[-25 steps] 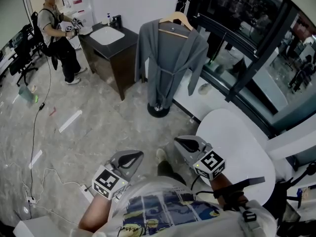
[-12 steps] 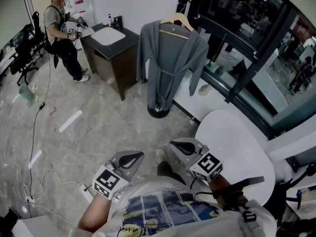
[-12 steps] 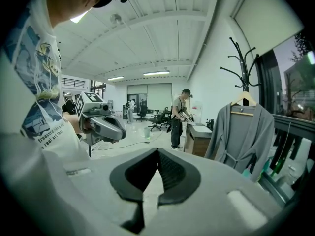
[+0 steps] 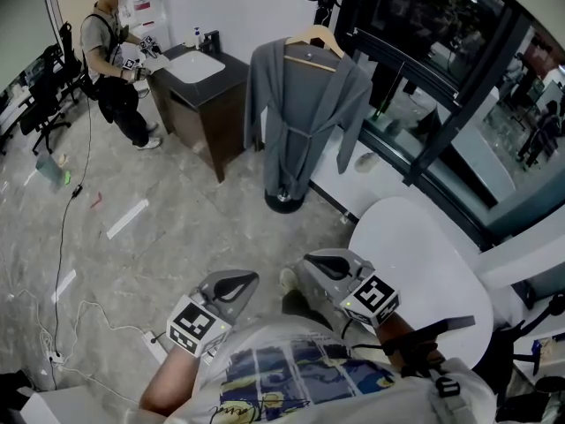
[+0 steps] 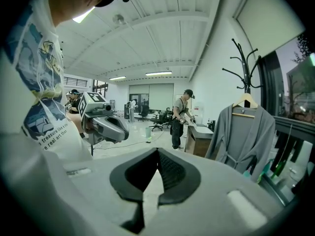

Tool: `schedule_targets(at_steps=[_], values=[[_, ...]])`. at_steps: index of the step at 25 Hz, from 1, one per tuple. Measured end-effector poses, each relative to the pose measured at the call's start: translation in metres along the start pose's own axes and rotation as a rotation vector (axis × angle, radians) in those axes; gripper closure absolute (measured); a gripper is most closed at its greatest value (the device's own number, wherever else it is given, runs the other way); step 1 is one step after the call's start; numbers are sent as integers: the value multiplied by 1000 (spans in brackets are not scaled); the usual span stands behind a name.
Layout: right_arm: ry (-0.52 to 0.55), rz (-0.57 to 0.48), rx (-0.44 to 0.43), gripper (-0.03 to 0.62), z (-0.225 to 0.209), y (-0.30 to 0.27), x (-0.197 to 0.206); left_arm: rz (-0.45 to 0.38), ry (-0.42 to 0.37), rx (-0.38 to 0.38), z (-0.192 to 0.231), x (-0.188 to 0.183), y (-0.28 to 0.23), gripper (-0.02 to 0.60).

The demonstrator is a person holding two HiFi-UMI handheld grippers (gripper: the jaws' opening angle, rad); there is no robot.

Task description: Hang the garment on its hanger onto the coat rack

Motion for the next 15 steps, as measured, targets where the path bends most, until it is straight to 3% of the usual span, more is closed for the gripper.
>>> schedule_targets(at_steps=[15], values=[[-18, 26, 11, 592, -10, 4, 14, 19, 1, 40, -4, 4, -19, 578]])
Point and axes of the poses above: the fingertips, and each gripper's own axes: y backward along the fingers, z to its left, x out of its underside, the point moved 1 cm from there along y, backward along the fingers, and after that the axes turned 10 degrees about -x, right-handed, at the moved point
